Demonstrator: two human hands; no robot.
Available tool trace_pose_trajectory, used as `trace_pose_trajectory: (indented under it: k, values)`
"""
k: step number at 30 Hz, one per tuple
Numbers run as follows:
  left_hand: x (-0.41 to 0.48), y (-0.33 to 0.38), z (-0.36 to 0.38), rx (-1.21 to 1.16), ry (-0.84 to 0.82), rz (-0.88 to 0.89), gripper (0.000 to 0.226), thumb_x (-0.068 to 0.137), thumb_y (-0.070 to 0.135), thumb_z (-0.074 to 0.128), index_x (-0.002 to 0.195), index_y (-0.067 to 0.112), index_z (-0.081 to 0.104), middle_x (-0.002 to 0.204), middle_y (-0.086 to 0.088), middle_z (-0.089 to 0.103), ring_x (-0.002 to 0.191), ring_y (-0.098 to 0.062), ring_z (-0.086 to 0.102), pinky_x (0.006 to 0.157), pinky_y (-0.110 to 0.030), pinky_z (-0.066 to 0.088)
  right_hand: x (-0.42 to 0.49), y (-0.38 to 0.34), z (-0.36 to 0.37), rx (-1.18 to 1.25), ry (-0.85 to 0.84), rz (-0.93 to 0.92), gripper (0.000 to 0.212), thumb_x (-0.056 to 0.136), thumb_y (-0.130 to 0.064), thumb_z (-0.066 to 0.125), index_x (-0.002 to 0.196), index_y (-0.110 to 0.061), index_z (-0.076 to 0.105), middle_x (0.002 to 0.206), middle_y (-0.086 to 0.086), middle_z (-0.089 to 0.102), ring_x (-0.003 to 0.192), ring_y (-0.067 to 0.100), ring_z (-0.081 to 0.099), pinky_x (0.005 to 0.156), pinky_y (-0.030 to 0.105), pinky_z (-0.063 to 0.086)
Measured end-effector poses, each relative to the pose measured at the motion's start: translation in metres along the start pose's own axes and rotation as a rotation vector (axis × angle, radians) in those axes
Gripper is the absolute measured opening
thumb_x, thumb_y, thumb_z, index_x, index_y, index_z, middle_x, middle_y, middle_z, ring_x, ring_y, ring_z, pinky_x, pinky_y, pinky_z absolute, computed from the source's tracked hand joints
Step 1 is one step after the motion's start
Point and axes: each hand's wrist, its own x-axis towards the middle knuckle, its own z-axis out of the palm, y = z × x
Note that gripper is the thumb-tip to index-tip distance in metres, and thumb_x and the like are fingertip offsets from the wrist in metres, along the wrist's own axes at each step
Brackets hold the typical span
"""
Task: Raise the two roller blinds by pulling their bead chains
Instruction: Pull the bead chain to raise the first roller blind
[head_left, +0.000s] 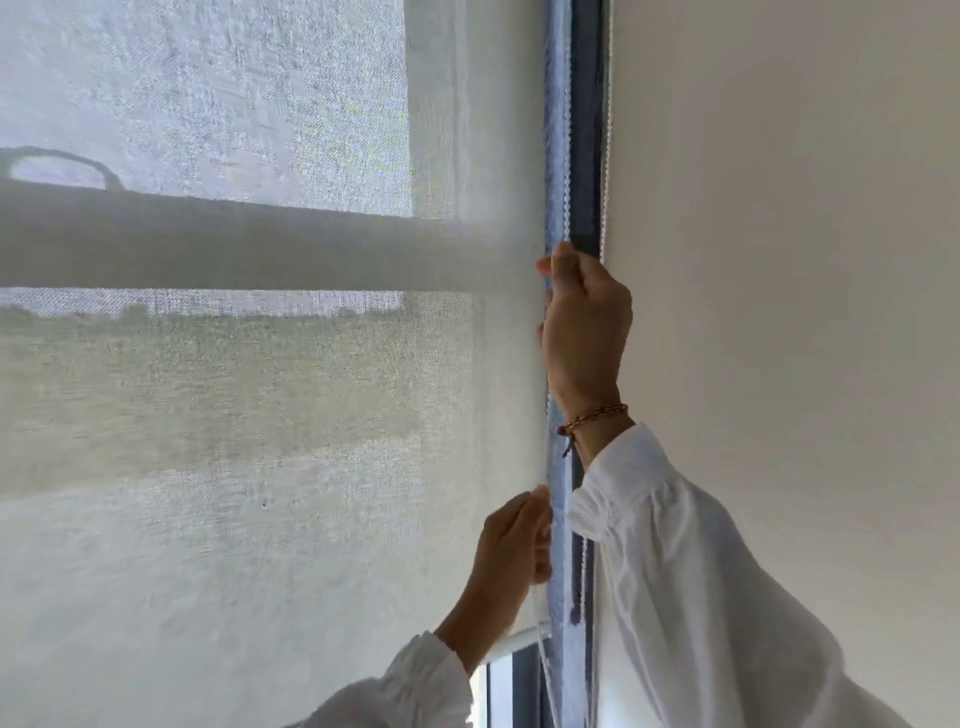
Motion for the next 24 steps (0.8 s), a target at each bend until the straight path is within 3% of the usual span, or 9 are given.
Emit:
trace_pose_trajectory:
  k: [2,5,10,13,16,18,21,24]
  values:
    - [0.005,0.006,-0.002,-0.044,0.016,-0.041,0.039,0.095,0.026,0.04,0.057,0.018,0.047,0.044,0.008,0.045,0.046,-0.011,0.04,0.049,-0.021,0.034,-0.007,-0.006,-0.001,-0.001,0.055,-0.09,0.031,0.091,-0.027,0.044,0.077,-0.011,0.067,0.052,-0.021,0.043,0.05,-0.001,0.042,0.061,0.03,0.041]
    - [0.014,0.026,-0.002,-0.07,0.051,-0.037,0.043,0.097,0.034,0.031,0.072,0.018,0.062,0.066,0.007,0.069,0.065,-0.008,0.062,0.066,-0.025,0.045,-0.024,-0.003,-0.007,-0.041,0.108,-0.18,0.033,0.091,-0.025,0.044,0.081,-0.005,0.068,0.055,-0.022,0.042,0.045,-0.004,0.043,0.054,0.016,0.034]
    - [0.035,0.09,-0.002,-0.136,0.026,0.161,0.046,0.097,0.037,0.023,0.101,0.012,0.061,0.102,-0.004,0.067,0.102,-0.019,0.061,0.092,-0.032,0.044,-0.072,0.026,-0.028,-0.133,0.099,-0.161,0.035,0.091,-0.034,0.043,0.084,-0.01,0.068,0.063,-0.01,0.061,0.05,-0.004,0.05,0.053,0.01,0.038]
    - [0.038,0.127,0.001,-0.073,-0.128,0.26,0.034,0.096,0.032,0.032,0.104,0.014,0.059,0.105,-0.002,0.066,0.103,-0.016,0.063,0.097,-0.031,0.046,-0.1,0.043,-0.042,-0.183,0.07,-0.18,0.039,0.09,-0.036,0.04,0.083,-0.011,0.068,0.064,-0.013,0.055,0.052,-0.012,0.047,0.054,0.003,0.033]
    - [0.038,0.158,0.01,-0.059,-0.237,0.259,0.033,0.096,0.031,0.035,0.108,0.01,0.058,0.095,-0.002,0.068,0.087,-0.013,0.068,0.085,-0.025,0.053,-0.118,0.049,-0.051,-0.195,0.075,-0.19,0.051,0.092,-0.046,0.036,0.08,-0.008,0.068,0.064,-0.014,0.053,0.055,-0.017,0.047,0.056,0.0,0.033]
    - [0.036,0.17,0.022,-0.125,-0.219,0.236,0.035,0.096,0.032,0.037,0.105,0.006,0.059,0.07,0.001,0.059,0.058,-0.008,0.058,0.059,-0.02,0.049,-0.124,0.046,-0.052,-0.175,0.057,-0.203,0.055,0.092,-0.048,0.035,0.08,-0.006,0.068,0.06,-0.025,0.045,0.054,-0.017,0.047,0.054,0.0,0.033]
    - [0.032,0.168,0.044,-0.049,0.012,0.349,0.034,0.096,0.031,0.039,0.073,0.013,0.057,0.041,0.01,0.032,0.035,-0.005,0.027,0.039,-0.019,0.023,-0.126,0.044,-0.047,-0.139,0.023,-0.134,0.046,0.09,-0.047,0.041,0.083,-0.011,0.068,0.054,-0.027,0.042,0.052,-0.012,0.047,0.057,0.005,0.036]
    - [0.032,0.16,0.048,0.043,0.164,0.537,0.042,0.095,0.033,0.04,0.055,0.021,0.048,0.034,0.009,0.034,0.031,-0.006,0.029,0.04,-0.02,0.024,-0.123,0.043,-0.048,0.053,-0.024,0.083,0.034,0.091,-0.045,0.047,0.08,-0.021,0.068,0.046,-0.018,0.046,0.047,-0.002,0.041,0.052,0.023,0.036]
